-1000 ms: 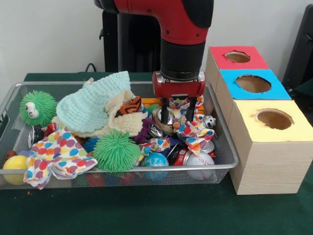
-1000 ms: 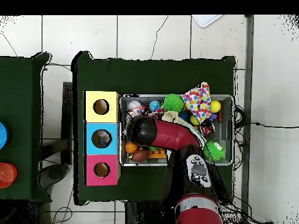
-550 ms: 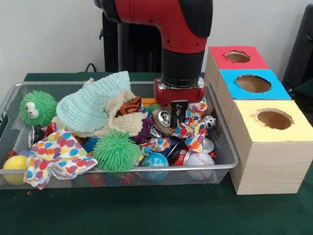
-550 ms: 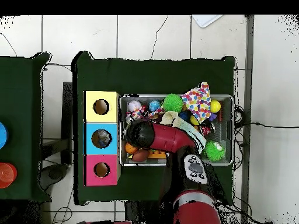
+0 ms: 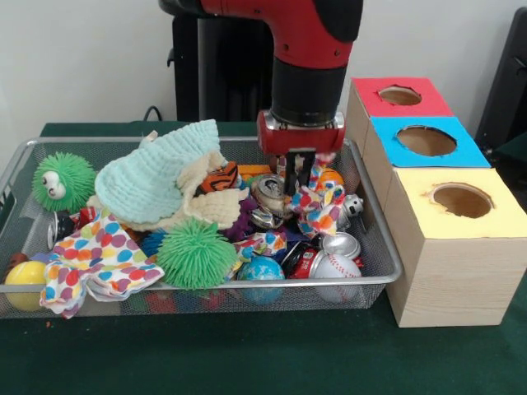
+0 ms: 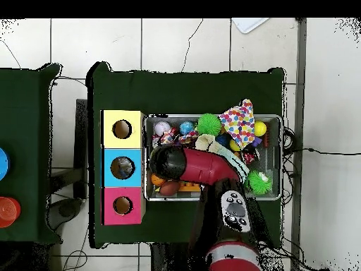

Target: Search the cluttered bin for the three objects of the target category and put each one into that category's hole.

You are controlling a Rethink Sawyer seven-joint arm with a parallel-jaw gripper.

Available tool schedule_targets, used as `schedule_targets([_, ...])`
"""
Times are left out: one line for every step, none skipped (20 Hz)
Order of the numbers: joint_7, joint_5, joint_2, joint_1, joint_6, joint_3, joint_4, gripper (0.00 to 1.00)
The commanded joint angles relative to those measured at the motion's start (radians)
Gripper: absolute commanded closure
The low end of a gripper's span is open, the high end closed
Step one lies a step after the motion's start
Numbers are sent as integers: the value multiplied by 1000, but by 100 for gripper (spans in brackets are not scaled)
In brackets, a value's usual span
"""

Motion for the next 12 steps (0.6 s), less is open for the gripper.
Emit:
schedule_targets([-1,-86,-174,3,325,-95,-84,100])
schedule_targets([-11,-108,-173,6,343,-104,-99,100])
schedule_targets([-21,-130,-172,9,360,-114,-114,100])
schedule_targets([-31,-151,-171,12,378,-123,-129,100])
schedule_targets([-62,-173,-180,-7,390,-120,-140,100])
schedule_targets([-82,-189,-184,-20,394,-109,-142,100])
schedule_targets([-102,-205,-188,-33,398,-98,-143,100])
schedule_targets([-123,-221,-192,-45,402,-87,-145,100])
schedule_targets([-167,-235,-196,-72,391,-72,-141,100])
schedule_targets([-186,-246,-200,-91,383,-49,-138,100])
schedule_targets([-206,-257,-203,-111,375,-25,-134,100])
schedule_targets([-226,-268,-206,-130,367,-2,-130,100])
